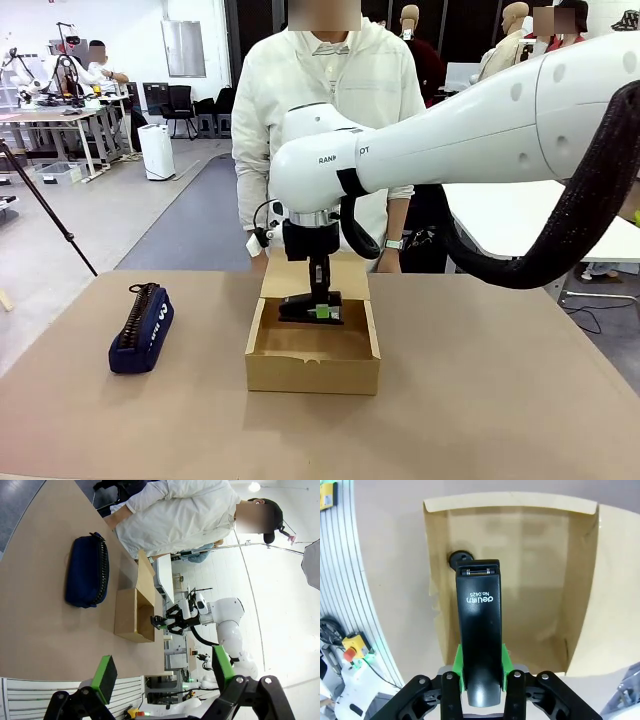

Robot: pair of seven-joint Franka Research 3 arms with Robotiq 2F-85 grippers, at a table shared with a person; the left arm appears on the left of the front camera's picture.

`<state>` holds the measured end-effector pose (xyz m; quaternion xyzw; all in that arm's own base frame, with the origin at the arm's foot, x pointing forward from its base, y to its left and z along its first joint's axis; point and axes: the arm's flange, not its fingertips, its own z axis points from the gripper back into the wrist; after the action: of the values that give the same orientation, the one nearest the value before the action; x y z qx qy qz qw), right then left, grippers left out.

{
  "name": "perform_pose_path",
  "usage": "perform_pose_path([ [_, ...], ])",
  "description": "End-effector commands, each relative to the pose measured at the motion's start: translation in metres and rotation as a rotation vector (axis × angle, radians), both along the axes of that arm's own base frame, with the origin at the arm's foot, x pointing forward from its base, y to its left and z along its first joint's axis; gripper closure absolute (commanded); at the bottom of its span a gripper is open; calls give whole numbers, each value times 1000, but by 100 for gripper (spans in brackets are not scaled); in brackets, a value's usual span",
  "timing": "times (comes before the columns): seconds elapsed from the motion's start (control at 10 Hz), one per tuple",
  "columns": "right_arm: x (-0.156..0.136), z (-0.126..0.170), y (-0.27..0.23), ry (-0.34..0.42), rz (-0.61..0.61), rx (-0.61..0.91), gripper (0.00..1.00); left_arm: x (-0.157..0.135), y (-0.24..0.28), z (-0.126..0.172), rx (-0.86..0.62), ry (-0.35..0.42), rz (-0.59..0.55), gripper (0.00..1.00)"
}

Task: Pack the items into the box.
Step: Pick up the item indicated by the person and place it inside the Mailer Box.

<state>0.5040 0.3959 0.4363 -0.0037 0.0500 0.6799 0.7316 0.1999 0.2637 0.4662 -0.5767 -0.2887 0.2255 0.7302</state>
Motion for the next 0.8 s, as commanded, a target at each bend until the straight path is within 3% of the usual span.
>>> perform_pose_path([
  [0.0,1,6,0,-50,10,14,100,-1,2,1,-7,-27,2,0],
  [0.3,4,-7,0,-55,12,-14,100,-1,2,1,-7,-27,2,0],
  [0.5,18,-58,-2,-149,-62,-149,100,-1,2,1,-7,-27,2,0],
  [0.7,20,-81,-7,-149,-38,-106,100,-1,2,1,-7,-27,2,0],
])
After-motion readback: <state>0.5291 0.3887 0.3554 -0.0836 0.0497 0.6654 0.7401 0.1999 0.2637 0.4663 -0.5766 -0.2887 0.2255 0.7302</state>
